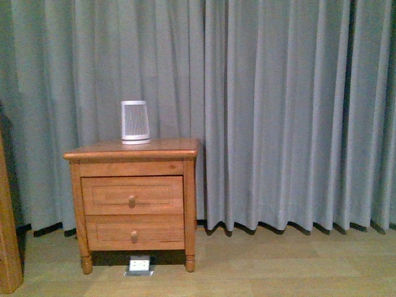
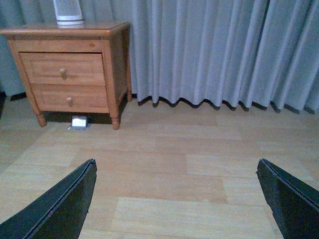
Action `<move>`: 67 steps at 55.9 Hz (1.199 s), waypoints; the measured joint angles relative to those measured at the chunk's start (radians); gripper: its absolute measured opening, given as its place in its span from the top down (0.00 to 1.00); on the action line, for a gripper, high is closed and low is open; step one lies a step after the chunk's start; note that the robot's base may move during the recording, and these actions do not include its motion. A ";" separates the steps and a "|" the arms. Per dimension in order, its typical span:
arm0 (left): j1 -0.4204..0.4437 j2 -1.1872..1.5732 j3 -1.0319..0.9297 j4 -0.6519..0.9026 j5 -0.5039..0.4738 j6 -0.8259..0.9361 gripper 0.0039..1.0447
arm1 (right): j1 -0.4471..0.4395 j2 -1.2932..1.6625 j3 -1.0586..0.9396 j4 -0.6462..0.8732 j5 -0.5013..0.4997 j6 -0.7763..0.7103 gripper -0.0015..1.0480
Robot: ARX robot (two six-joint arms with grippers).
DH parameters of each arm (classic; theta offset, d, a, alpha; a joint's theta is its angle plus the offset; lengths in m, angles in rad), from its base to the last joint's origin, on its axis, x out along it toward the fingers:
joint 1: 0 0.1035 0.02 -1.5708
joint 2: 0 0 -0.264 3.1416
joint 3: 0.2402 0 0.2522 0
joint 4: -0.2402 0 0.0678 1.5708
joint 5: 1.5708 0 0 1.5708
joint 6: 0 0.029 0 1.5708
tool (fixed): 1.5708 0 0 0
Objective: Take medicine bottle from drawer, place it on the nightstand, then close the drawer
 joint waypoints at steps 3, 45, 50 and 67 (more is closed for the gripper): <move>0.000 0.000 0.000 0.000 0.000 0.000 0.06 | 0.000 0.000 0.000 0.000 0.000 0.000 0.07; 0.000 0.000 0.000 0.000 0.000 0.000 0.06 | 0.000 0.000 0.000 0.000 0.000 0.000 0.07; 0.000 0.000 0.000 0.000 0.000 0.000 0.06 | 0.000 0.000 0.000 0.000 0.000 0.000 0.07; 0.000 0.000 0.000 0.000 0.000 0.000 0.06 | 0.000 0.000 0.000 0.000 0.000 0.000 0.07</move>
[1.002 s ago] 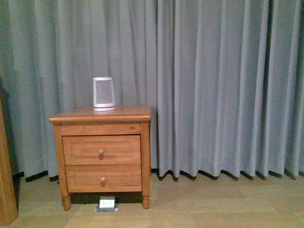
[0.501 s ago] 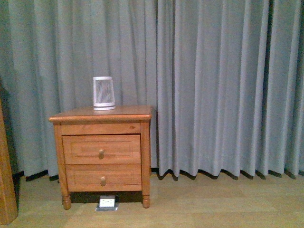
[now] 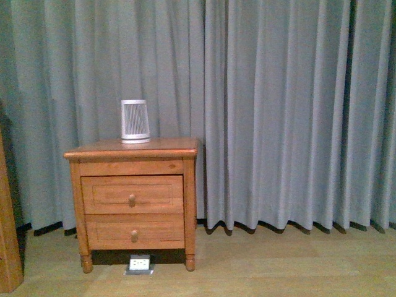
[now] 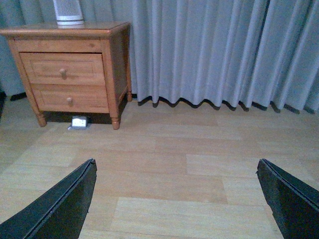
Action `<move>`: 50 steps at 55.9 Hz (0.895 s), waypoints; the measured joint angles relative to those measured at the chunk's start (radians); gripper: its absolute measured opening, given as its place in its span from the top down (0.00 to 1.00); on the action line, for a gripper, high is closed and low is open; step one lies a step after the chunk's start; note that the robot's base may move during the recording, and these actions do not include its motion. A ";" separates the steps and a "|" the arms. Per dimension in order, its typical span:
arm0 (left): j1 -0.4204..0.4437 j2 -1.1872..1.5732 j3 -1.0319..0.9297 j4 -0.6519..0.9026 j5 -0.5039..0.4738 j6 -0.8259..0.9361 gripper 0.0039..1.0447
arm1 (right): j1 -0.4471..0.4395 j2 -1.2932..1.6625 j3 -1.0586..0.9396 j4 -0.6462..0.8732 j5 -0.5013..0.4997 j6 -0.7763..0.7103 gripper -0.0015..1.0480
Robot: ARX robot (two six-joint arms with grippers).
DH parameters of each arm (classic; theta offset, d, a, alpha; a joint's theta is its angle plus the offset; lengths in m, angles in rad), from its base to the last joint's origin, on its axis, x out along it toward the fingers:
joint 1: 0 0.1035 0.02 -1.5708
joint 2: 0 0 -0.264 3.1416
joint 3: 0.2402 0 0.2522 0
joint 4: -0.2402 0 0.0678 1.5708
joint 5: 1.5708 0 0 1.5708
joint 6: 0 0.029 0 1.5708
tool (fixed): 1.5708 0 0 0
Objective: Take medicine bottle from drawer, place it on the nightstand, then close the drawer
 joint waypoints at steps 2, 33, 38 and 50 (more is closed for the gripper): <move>0.000 0.000 0.000 0.000 0.000 0.000 0.06 | 0.000 0.000 0.000 0.000 0.000 0.000 0.07; 0.000 0.000 0.000 0.000 0.000 0.000 0.06 | 0.000 0.000 0.000 0.000 0.000 0.000 0.07; 0.000 0.000 0.000 0.000 0.000 0.000 0.06 | 0.000 0.000 0.000 0.000 0.000 0.000 0.07; 0.000 0.000 0.000 0.000 0.000 0.000 0.06 | 0.000 0.000 0.000 0.000 0.000 0.000 0.07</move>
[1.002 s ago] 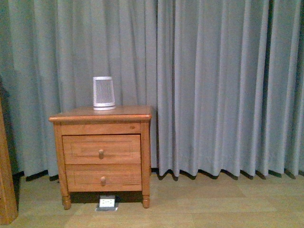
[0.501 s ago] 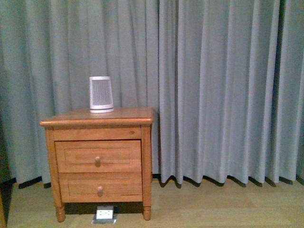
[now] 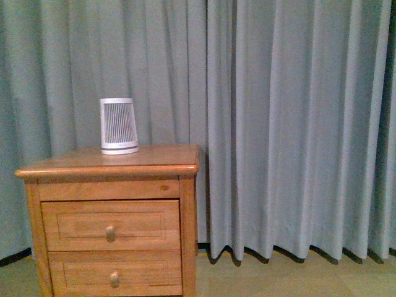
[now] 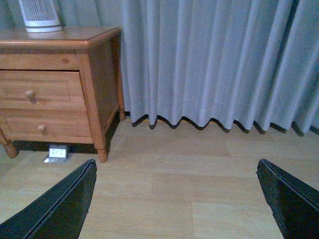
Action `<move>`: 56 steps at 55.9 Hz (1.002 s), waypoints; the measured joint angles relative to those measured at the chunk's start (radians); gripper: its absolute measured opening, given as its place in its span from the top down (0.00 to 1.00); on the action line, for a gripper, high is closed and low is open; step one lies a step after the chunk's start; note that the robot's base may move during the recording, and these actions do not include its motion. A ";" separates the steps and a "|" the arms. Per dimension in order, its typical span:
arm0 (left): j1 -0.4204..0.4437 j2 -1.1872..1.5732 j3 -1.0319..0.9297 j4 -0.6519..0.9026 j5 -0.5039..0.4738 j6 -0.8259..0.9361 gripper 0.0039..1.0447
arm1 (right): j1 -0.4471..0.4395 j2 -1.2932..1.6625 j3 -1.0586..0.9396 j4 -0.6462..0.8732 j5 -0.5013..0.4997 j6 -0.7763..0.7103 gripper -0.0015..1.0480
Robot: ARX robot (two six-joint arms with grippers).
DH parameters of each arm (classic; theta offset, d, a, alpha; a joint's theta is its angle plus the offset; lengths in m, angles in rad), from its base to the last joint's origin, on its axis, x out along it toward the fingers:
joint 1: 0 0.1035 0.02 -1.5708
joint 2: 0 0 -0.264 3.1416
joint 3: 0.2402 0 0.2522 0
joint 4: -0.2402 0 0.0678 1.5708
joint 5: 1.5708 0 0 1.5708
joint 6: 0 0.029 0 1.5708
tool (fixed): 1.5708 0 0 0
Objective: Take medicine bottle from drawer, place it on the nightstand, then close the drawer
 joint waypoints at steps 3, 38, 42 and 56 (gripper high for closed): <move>0.000 0.000 0.000 0.000 0.001 0.000 0.06 | 0.000 0.000 0.000 0.000 0.000 0.000 0.07; 0.030 0.097 0.067 -0.193 0.071 -0.104 0.06 | 0.000 0.000 0.000 0.000 0.000 0.000 0.07; 0.064 0.179 0.073 -0.201 0.117 -0.181 0.06 | 0.000 0.000 0.000 0.000 0.000 0.000 0.07; 0.087 0.734 0.119 0.387 0.144 -0.180 0.06 | 0.000 0.000 0.000 0.000 0.000 0.000 0.07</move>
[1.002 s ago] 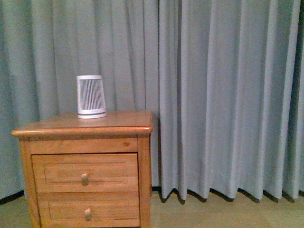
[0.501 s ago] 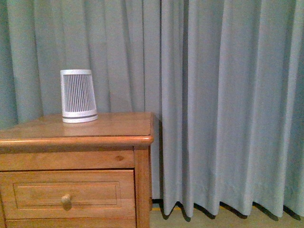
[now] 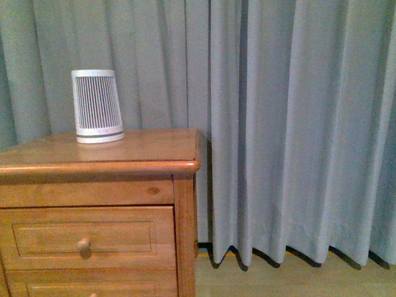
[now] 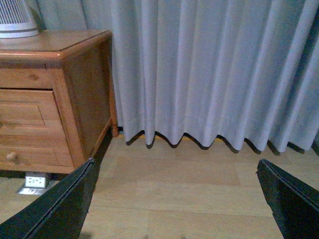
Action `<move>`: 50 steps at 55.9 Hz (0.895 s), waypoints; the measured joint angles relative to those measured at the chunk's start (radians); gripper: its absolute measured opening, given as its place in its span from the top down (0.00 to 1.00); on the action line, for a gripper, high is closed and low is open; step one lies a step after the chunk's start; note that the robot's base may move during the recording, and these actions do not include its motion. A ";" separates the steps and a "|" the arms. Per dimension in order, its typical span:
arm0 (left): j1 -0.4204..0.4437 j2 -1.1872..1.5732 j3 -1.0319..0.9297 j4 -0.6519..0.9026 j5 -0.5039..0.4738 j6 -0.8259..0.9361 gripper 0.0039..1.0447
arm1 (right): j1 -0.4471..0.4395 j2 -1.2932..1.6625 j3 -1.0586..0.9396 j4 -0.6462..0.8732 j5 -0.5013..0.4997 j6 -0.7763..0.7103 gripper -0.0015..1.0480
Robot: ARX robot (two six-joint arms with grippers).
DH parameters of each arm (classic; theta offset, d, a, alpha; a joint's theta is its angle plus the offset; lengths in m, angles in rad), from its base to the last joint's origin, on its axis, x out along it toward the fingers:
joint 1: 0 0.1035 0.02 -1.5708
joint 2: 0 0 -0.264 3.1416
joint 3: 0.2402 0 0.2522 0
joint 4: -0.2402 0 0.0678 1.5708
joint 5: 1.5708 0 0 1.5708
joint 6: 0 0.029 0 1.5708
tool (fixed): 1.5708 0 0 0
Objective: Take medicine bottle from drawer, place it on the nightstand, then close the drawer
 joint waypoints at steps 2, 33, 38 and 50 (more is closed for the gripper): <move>-0.010 0.090 0.021 0.079 -0.014 0.010 0.06 | 0.000 0.000 0.000 0.000 0.000 0.000 0.07; -0.186 1.260 0.697 0.570 -0.060 0.090 0.06 | 0.000 0.000 0.000 0.000 0.000 0.000 0.07; -0.179 1.375 0.784 0.575 -0.041 0.108 0.06 | 0.000 0.000 0.000 0.000 0.000 0.000 0.07; -0.147 1.531 0.931 0.582 -0.032 0.127 0.06 | 0.000 0.000 0.000 0.000 0.000 0.000 0.07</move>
